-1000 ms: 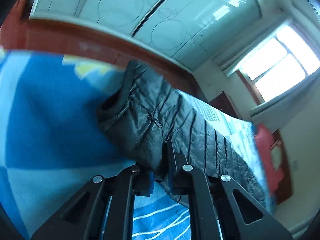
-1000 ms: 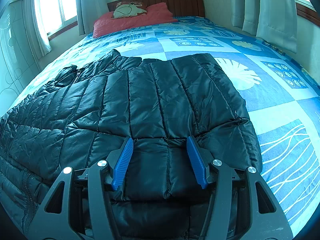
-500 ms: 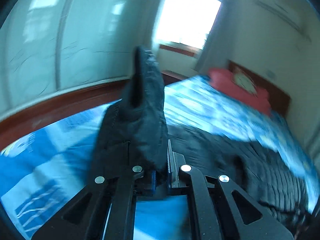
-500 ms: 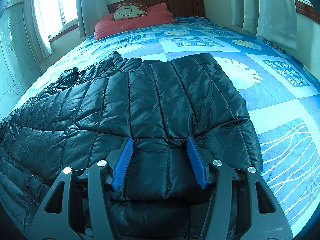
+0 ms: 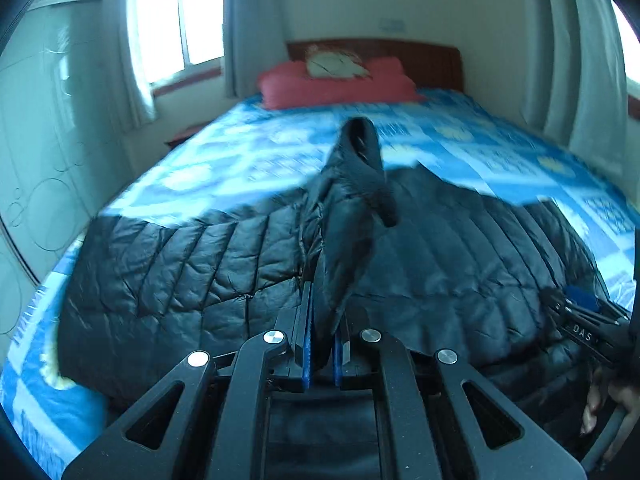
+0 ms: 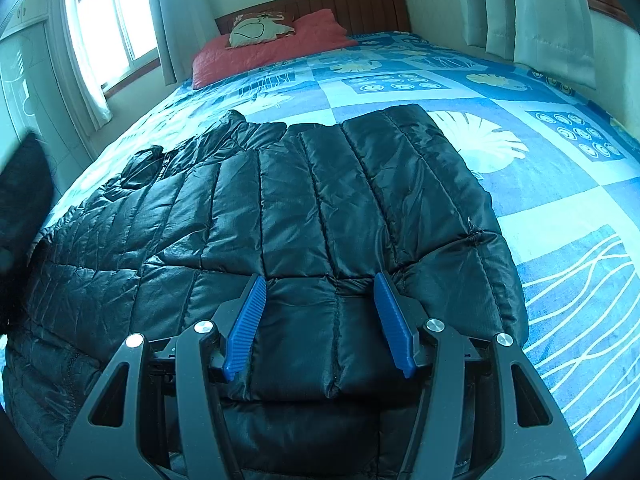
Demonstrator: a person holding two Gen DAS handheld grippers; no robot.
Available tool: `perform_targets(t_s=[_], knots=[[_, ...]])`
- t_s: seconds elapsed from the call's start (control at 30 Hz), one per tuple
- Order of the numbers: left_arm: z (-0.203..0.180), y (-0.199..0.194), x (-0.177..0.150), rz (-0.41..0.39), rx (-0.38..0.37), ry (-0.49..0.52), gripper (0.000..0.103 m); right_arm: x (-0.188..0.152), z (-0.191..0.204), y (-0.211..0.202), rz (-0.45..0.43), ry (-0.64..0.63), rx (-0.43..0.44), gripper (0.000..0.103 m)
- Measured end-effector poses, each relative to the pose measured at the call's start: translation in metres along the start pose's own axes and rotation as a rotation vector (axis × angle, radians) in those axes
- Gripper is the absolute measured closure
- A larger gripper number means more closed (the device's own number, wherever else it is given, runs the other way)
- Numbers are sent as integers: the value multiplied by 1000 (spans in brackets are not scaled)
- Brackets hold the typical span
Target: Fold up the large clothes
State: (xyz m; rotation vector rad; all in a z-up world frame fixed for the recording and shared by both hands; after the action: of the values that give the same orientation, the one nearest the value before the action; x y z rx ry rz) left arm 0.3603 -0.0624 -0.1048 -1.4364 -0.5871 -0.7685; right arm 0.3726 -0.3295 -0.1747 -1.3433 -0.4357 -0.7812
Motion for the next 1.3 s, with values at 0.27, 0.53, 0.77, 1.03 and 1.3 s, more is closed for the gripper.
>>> perform_targets(t_s=[0.27,0.53,0.77,1.03,1.3], knots=[[-44,25,-19,89,-20,70,77,0,0,0,-2,4,7,47],[-56,-11,-16,16,-125,119,30,2,-1,-3,5,17,14,47],[6,-57,-22,-75,-71,57,30,13,43,-34,6,104,221,47],[100,-75,-36,-98,109,-38,30,7,132,20,184,-8,225,45],[162,-83,-42,-105,155,-131,30,34,122,-29,14,-93,191,86]])
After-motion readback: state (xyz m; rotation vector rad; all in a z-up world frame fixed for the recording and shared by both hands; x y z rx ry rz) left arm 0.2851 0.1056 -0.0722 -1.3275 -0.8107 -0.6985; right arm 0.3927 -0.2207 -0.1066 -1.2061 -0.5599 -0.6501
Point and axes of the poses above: each gripper's, at about its wrist camera, not at the fingertips, and y roughly the way its jaws point, z to its left, x to its top, the point moved 1 cm from there along y, roughly the way its jaws point, and after that the axes turned 1 degree about z, right-handed, at the moved point
